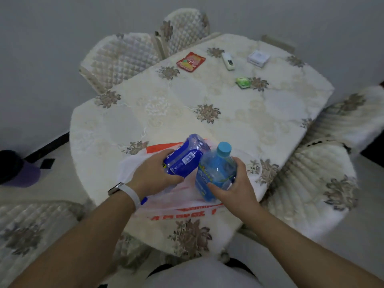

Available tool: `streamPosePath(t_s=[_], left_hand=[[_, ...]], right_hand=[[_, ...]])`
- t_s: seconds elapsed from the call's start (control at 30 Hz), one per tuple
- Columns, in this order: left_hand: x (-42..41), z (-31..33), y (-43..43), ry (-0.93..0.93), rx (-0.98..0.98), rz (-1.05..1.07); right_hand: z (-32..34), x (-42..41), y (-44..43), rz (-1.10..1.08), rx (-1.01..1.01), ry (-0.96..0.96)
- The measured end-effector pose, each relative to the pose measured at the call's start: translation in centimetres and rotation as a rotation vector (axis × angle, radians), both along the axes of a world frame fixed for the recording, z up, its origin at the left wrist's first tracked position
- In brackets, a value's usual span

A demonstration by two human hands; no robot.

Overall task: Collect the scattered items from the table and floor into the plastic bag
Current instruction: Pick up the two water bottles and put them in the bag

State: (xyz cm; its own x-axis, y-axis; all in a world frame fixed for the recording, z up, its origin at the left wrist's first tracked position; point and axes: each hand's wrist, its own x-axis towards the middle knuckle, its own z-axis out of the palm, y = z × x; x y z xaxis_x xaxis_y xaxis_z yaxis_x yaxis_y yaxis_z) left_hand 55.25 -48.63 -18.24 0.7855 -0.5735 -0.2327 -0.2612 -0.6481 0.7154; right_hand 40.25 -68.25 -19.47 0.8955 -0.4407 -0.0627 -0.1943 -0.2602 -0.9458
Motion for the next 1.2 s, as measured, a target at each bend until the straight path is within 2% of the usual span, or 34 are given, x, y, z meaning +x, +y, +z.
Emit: streamPosePath(t_s=[0.23,0.37,0.63,0.83,1.2], left_hand=[[3.9,-3.3,0.8,-0.074,0.147,-0.356],[4.9,-5.4,0.1,-0.186,0.225,-0.46],[7.0,-7.2,-0.2,-0.475,0.337,-0.53],[8.6,-7.2,-0.4,-0.448,0.314,-0.416],[10.8,-8.5,-0.3,-0.524,0.31,-0.406]], right_hand=[[-1.8,-1.4,3.1,-0.165,-0.019,0.072],[-2.4,-1.5,3.8,-0.232,-0.02,0.092],[-3.8,-0.1,3.6,-0.248,-0.087,0.179],[-3.9,-0.5,3.7,-0.237,-0.095,0.191],[-2.7,-1.6,3.1,-0.254,-0.152,0.209]])
